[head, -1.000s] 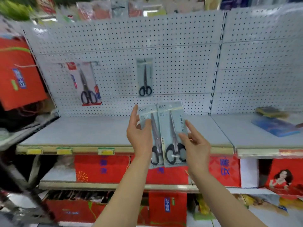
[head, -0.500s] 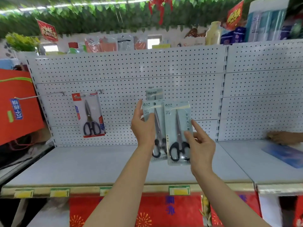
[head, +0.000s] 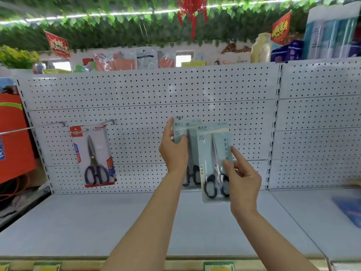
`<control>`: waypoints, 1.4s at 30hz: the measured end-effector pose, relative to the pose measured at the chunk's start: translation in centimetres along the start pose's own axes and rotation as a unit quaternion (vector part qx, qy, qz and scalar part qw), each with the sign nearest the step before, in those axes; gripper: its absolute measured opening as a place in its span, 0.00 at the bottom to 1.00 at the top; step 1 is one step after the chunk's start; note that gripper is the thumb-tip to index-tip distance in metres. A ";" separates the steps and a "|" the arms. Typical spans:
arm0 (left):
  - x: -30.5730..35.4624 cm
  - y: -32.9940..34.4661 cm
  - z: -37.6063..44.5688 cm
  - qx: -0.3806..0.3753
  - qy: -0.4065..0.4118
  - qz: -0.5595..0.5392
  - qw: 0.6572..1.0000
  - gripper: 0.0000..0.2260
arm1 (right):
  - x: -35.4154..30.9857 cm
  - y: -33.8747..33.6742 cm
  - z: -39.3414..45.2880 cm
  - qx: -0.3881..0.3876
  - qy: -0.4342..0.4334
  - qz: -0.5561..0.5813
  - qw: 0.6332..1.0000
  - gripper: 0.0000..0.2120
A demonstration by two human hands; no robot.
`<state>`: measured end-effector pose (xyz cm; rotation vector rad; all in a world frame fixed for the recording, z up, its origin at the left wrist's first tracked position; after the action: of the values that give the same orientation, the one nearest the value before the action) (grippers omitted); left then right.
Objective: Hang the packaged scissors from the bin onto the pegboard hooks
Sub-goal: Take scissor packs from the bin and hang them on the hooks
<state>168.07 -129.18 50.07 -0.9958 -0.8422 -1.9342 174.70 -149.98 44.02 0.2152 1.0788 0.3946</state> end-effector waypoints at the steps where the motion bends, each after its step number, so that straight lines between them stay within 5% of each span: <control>1: -0.2 0.1 0.1 0.001 0.007 -0.004 1.000 0.26 | 0.1 0.3 0.1 -0.001 -0.003 0.000 1.000 0.21; 14: -2.8 0.2 1.1 0.009 0.025 0.022 0.999 0.25 | 1.1 2.4 -0.2 0.005 0.015 0.003 1.000 0.20; 29: -0.5 -2.8 3.7 0.006 0.159 0.080 0.984 0.15 | 3.9 6.7 0.1 -0.002 0.031 0.020 0.999 0.20; 33: 1.3 -0.5 2.6 -0.117 0.238 0.167 0.950 0.18 | 5.1 7.4 0.1 0.004 0.036 0.030 0.999 0.20; 42: -1.3 0.9 4.0 -0.128 0.268 0.311 0.903 0.27 | 7.5 8.9 1.4 0.002 0.052 0.021 0.998 0.20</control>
<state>170.71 -125.89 50.98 -0.6952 0.0575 -1.6319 177.22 -138.75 41.74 0.2236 1.1781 0.4457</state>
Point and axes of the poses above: each hand's wrist, its own z-axis towards the middle knuckle, its own y-axis out of the palm, x = y × z, the point moved 8 cm from there along z, towards the middle knuckle
